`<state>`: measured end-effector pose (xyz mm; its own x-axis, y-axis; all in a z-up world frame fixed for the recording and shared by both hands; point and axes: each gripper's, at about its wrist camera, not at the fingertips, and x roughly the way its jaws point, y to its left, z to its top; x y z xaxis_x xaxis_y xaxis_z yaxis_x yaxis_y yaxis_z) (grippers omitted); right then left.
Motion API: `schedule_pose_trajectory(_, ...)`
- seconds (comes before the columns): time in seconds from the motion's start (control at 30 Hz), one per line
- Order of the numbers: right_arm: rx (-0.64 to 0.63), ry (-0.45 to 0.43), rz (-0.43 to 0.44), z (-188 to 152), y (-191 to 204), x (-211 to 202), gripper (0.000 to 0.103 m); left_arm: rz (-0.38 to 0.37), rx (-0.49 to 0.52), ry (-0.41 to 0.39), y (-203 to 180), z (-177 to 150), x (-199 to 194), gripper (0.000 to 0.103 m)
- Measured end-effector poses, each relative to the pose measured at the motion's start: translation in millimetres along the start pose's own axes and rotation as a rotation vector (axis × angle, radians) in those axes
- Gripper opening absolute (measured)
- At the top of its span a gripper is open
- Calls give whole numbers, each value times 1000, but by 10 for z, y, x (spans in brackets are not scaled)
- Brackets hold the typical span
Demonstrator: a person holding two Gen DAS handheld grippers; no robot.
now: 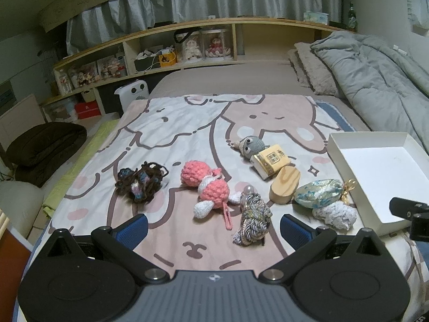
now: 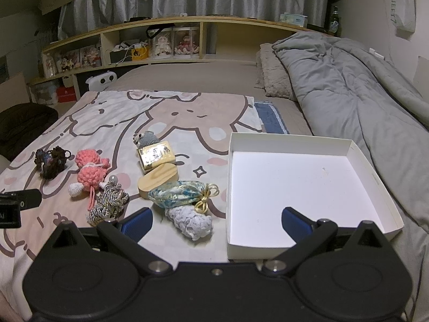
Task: Organize objects
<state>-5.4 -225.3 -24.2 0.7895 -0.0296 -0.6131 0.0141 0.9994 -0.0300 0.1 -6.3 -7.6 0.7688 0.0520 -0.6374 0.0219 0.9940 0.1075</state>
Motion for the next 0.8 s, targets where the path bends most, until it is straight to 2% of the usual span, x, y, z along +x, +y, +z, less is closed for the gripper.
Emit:
schedule_pose_trajectory(0.43,9,-60,2,244,-19,170,103,-17,-12,-28,28,238,173,103)
schedule_pose_trajectory(0.63,-5,-98,46,392,-30,282,103,-39,-21,-17,78,349,418,103)
schedule_pose_trajectory(0.8,-23,-114,41,500,-13,457,103,-28,-21,-15,155,390,596,103)
